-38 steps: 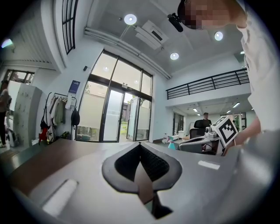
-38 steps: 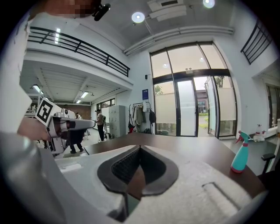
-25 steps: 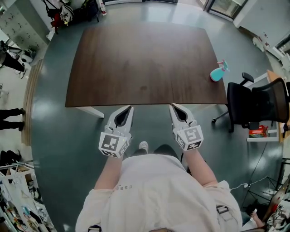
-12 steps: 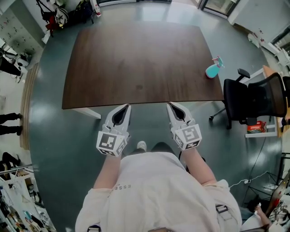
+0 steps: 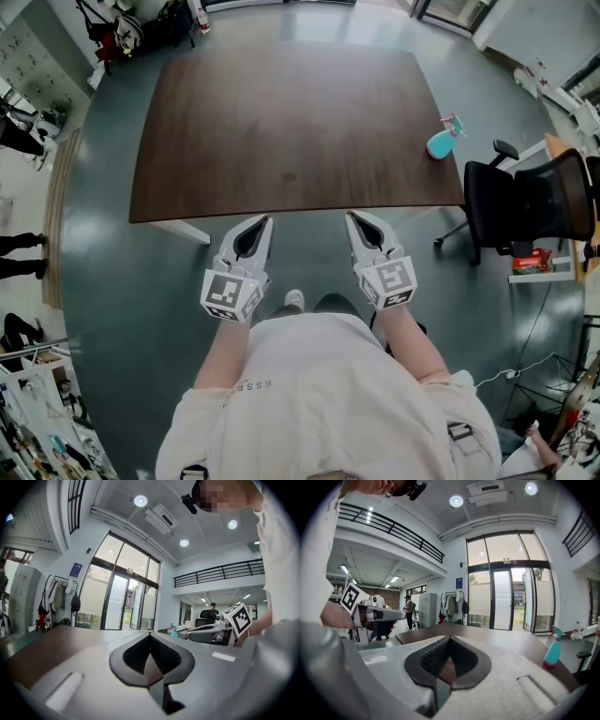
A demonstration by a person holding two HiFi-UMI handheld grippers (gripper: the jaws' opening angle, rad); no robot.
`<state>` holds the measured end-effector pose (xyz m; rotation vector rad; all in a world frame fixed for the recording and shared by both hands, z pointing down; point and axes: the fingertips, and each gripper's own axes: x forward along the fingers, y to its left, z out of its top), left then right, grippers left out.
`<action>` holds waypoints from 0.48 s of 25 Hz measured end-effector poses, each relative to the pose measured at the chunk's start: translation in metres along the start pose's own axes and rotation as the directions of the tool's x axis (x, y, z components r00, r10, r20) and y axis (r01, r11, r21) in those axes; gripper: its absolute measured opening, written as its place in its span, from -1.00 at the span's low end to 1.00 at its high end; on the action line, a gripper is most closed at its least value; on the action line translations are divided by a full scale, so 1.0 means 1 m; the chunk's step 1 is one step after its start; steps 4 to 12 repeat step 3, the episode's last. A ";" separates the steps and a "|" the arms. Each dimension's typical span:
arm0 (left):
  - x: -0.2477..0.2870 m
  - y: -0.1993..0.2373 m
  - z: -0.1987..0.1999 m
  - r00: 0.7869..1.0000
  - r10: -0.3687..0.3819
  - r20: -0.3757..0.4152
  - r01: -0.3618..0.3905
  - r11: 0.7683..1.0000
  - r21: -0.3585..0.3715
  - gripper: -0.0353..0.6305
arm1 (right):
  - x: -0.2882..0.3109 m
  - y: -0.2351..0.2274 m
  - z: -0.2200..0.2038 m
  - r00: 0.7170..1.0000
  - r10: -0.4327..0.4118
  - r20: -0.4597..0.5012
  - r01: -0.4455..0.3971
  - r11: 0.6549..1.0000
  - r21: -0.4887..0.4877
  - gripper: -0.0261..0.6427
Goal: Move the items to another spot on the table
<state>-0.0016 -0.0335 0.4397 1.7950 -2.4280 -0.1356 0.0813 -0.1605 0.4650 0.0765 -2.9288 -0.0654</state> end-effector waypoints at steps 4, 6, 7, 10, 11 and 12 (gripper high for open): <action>-0.004 0.001 -0.001 1.000 0.004 -0.004 -0.004 1.000 -0.003 -0.84 | -0.002 0.005 0.001 1.000 0.006 -0.001 -0.006 1.000 -0.006 -0.95; -0.004 0.001 -0.001 1.000 0.004 -0.004 -0.004 1.000 -0.003 -0.84 | -0.002 0.005 0.001 1.000 0.006 -0.001 -0.006 1.000 -0.006 -0.95; -0.004 0.001 -0.001 1.000 0.004 -0.004 -0.004 1.000 -0.003 -0.84 | -0.002 0.005 0.001 1.000 0.006 -0.001 -0.006 1.000 -0.006 -0.95; -0.004 0.001 -0.001 1.000 0.004 -0.004 -0.004 1.000 -0.003 -0.84 | -0.002 0.005 0.001 1.000 0.006 -0.001 -0.006 1.000 -0.006 -0.95; -0.004 0.001 -0.001 1.000 0.004 -0.004 -0.004 1.000 -0.003 -0.84 | -0.002 0.005 0.001 1.000 0.006 -0.001 -0.006 1.000 -0.006 -0.95; -0.004 0.001 -0.001 1.000 0.004 -0.004 -0.004 1.000 -0.003 -0.84 | -0.002 0.005 0.001 1.000 0.006 -0.001 -0.006 1.000 -0.006 -0.95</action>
